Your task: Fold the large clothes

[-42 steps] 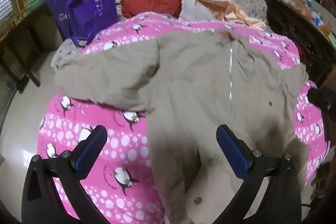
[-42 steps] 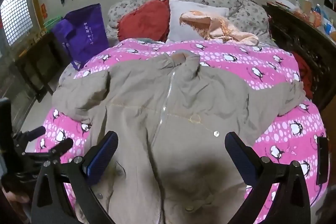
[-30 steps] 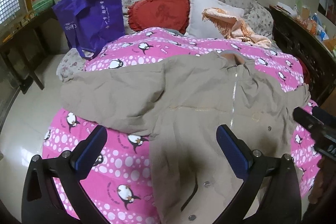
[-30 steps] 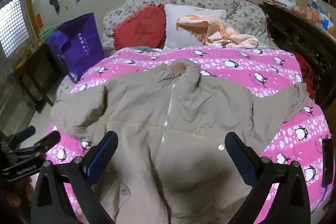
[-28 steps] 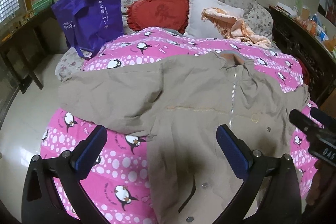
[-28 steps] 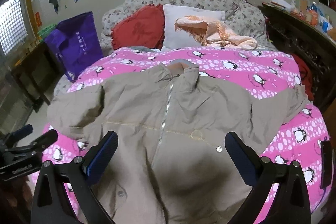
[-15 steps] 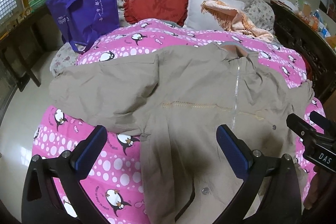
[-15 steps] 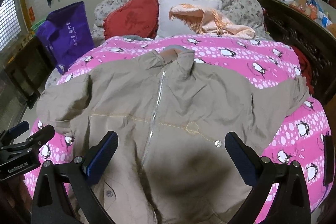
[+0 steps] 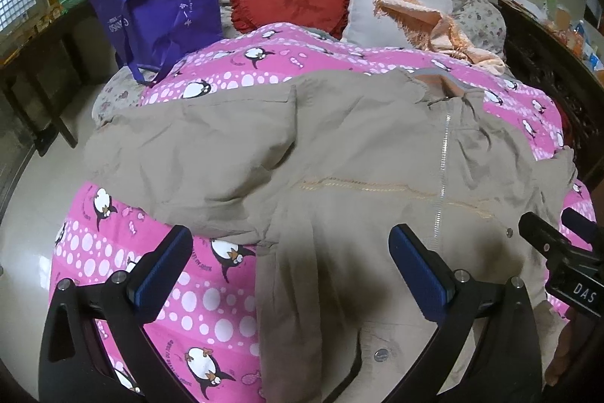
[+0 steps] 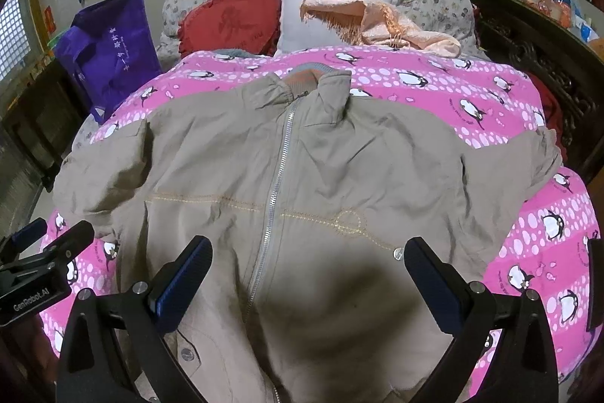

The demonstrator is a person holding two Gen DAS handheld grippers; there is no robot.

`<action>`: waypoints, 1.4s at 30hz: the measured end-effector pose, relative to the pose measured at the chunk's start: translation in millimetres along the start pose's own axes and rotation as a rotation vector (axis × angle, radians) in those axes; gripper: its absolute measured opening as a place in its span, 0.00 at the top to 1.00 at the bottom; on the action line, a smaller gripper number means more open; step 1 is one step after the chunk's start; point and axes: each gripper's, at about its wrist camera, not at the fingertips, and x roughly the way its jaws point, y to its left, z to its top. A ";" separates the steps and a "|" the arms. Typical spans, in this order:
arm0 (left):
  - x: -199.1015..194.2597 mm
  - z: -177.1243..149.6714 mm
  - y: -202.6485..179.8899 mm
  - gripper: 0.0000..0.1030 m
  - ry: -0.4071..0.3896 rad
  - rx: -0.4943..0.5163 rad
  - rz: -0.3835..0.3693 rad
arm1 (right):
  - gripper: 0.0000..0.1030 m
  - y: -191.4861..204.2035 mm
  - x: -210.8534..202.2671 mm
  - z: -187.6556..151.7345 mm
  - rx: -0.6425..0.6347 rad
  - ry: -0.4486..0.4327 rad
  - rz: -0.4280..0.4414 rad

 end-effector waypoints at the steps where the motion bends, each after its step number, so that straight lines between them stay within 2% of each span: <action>1: 0.8 0.1 0.5 0.00 0.002 -0.002 0.000 | 0.01 0.7 1.5 0.0 -0.005 0.001 -0.004; 19: 7.9 0.6 5.7 0.00 0.011 -0.006 0.015 | 0.01 5.2 10.6 -2.8 -0.008 0.024 -0.008; 42: 24.7 0.9 45.4 0.00 0.036 -0.080 0.063 | 0.01 14.9 21.2 -4.4 -0.037 0.045 -0.002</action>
